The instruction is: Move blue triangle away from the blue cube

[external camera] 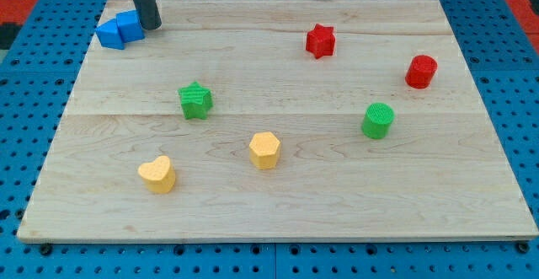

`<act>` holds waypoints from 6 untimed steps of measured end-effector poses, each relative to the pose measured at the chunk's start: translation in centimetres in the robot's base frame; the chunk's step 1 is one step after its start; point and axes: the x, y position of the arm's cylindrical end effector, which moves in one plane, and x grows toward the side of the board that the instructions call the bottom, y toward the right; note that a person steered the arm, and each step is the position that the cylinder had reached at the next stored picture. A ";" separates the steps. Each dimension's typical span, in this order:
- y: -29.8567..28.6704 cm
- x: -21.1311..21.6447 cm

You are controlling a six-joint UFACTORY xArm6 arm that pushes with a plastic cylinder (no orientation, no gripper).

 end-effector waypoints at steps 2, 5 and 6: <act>-5.7 -5.5; -3.8 5.0; 0.4 7.1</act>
